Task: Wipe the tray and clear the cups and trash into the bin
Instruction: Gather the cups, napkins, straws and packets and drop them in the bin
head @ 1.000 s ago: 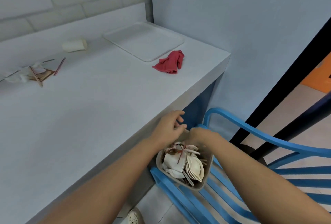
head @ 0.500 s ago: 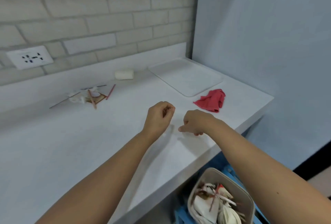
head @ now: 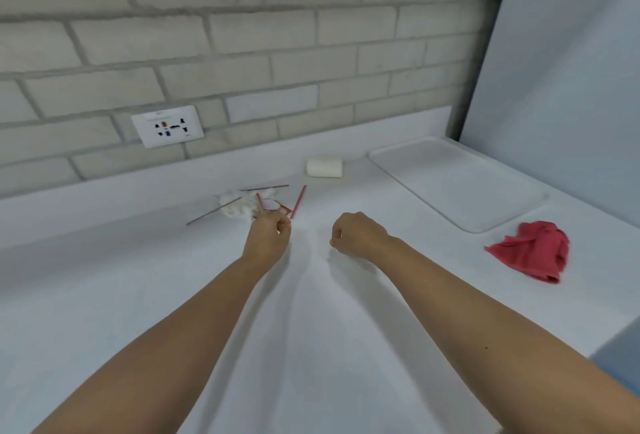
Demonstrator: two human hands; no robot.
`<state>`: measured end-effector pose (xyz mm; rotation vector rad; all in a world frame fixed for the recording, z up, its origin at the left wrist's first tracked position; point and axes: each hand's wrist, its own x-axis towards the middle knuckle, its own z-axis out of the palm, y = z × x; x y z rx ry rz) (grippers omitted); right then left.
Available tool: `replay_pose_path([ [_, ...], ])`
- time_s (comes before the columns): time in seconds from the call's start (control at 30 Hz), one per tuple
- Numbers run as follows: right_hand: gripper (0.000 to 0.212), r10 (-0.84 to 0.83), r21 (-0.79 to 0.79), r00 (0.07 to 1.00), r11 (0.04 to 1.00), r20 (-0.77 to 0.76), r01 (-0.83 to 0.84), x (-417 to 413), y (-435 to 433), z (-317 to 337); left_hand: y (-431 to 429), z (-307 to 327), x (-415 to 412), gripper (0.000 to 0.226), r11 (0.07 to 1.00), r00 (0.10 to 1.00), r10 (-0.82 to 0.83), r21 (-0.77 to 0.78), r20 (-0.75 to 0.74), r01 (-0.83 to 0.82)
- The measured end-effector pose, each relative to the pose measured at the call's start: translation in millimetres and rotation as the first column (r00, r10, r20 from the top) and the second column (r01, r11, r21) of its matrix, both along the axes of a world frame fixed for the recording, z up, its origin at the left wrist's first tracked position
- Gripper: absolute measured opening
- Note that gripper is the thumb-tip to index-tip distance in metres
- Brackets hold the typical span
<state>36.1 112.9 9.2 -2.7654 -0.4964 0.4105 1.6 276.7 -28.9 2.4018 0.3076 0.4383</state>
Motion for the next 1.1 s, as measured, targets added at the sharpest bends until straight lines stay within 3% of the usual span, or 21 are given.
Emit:
replay_pose_path([
  [0.3,0.015,-0.021,0.194,1.0,0.981,0.01,0.019,36.7,85.0,-26.2,95.9,-5.4,36.3,0.029,0.986,0.987,0.089,0.153,-0.131,-0.069],
  [0.47,0.019,0.01,0.269,0.998,0.963,0.056,-0.024,49.9,130.6,-31.7,120.3,-4.5,59.4,0.053,0.957,0.966,-0.031,0.271,-0.256,0.102],
  [0.57,0.025,0.025,0.242,0.997,0.969,0.074,-0.042,56.4,151.7,-41.6,126.8,-4.4,71.9,0.068,0.9,0.927,-0.044,0.388,-0.372,0.198],
  [0.67,0.033,0.019,0.181,0.998,0.983,0.062,-0.03,60.9,162.8,-54.1,129.5,-14.1,86.2,0.069,0.9,0.905,-0.052,0.374,-0.423,0.226],
  [0.87,0.03,0.006,0.16,1.0,0.987,0.013,-0.008,73.9,163.3,-57.3,126.5,-34.2,101.4,0.031,0.903,0.944,-0.121,0.361,-0.306,0.232],
  [0.97,0.021,-0.014,0.208,0.999,0.978,-0.037,0.022,76.3,153.0,-47.5,123.5,-37.7,102.6,0.031,0.92,0.967,-0.122,0.339,-0.224,0.195],
  [1.1,0.026,-0.114,0.226,0.993,0.968,0.028,0.105,94.0,130.2,-36.6,119.5,-29.2,102.6,0.032,0.932,0.994,-0.067,0.351,-0.092,0.095],
])
